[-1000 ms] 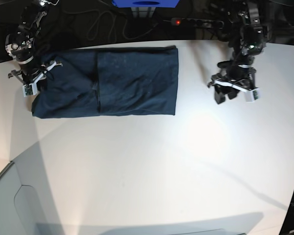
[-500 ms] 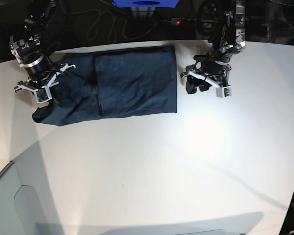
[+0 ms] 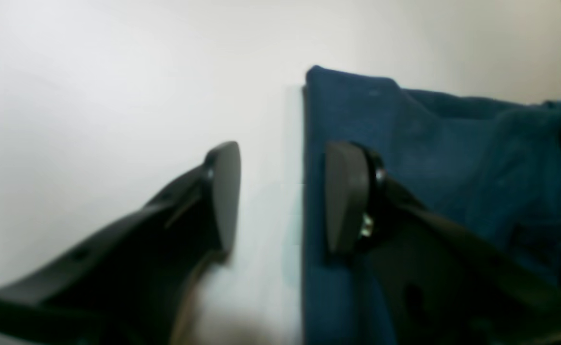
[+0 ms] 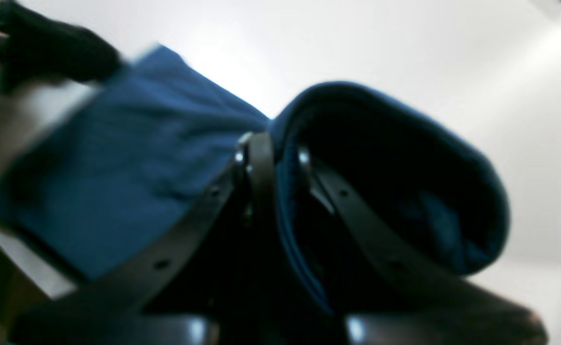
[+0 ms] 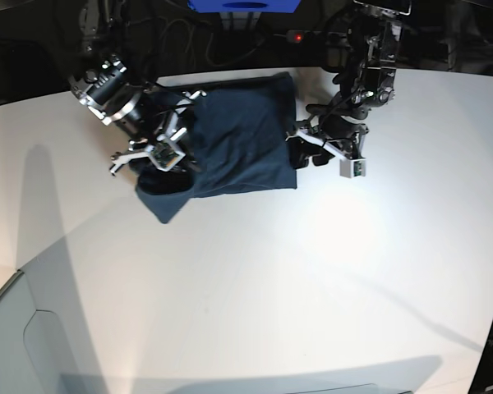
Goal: Fold the T-shirt properly
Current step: 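Lift the strip end with the right gripper and fold it over the shirt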
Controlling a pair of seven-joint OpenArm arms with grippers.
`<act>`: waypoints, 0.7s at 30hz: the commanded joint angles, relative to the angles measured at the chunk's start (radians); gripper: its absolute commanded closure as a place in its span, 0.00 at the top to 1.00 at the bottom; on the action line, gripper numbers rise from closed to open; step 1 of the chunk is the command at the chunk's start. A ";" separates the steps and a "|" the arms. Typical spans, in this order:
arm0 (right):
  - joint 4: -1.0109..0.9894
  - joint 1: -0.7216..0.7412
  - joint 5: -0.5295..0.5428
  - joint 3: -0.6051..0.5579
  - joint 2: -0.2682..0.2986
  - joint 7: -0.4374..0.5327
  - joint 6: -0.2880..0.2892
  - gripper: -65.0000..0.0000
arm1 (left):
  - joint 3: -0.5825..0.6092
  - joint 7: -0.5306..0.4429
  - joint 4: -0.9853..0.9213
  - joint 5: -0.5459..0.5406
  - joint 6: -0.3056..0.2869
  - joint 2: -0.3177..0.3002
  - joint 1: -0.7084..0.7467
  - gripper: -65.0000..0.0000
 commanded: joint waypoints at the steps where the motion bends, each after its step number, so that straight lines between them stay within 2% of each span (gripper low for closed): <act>1: 0.008 0.015 0.025 -0.032 0.000 0.034 0.014 0.00 | 0.004 0.032 0.009 -0.001 0.010 -0.001 0.005 0.43; 15: -0.182 0.122 0.023 -0.282 0.001 0.036 0.011 0.01 | 0.003 0.033 0.003 -0.001 0.013 -0.003 0.010 0.43; 21: -0.262 0.173 0.023 -0.303 0.001 0.036 0.010 0.01 | 0.000 0.033 0.007 -0.001 0.013 -0.004 0.017 0.43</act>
